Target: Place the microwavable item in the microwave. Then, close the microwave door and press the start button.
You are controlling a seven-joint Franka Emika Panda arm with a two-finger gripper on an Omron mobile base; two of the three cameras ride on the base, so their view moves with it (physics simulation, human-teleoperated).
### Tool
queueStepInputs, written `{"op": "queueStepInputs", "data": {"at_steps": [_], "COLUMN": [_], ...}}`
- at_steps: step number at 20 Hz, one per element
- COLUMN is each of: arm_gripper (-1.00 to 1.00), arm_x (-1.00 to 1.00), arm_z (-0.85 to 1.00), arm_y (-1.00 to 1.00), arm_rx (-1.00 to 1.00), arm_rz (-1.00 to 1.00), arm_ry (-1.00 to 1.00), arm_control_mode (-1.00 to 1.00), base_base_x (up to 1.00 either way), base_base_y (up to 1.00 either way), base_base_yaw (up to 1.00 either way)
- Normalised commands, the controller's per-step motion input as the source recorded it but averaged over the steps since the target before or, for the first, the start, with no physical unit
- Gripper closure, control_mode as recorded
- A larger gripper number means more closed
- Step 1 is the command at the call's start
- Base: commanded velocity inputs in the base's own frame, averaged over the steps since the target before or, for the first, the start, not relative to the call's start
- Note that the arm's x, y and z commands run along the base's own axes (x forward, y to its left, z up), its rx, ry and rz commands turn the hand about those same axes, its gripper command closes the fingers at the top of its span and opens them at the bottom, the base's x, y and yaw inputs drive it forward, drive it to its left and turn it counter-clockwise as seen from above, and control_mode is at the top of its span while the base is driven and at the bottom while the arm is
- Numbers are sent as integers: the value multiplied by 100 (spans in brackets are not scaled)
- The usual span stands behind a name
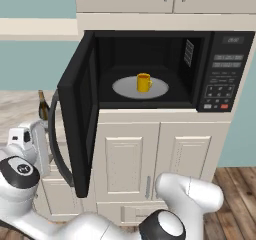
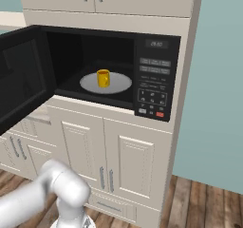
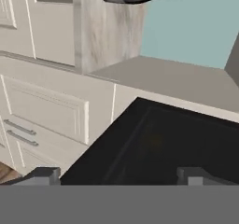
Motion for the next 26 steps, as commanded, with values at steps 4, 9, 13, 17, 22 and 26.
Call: {"op": "queueStepInputs", "data": {"at_steps": [4, 9, 13, 17, 22, 26], "arm_gripper": [-100, -100, -100, -100, -100, -100], "arm_x": [-3, 0, 0, 0, 9, 24], "arm_z": [0, 9, 18, 24, 27, 29], "arm_y": [-100, -100, -100, -100, -100, -100], "arm_rx": [8, 7, 6, 6, 6, 6], "arm_rz": [0, 0, -1, -2, -1, 0], "arm_ry": [0, 0, 0, 0, 0, 0], "arm_control_mode": [-100, -100, -100, -100, -100, -100], "base_base_x": [0, 0, 0, 0, 0, 0], "base_base_y": [0, 0, 0, 0, 0, 0], "base_base_yaw": [0, 0, 0, 0, 0, 0]}}
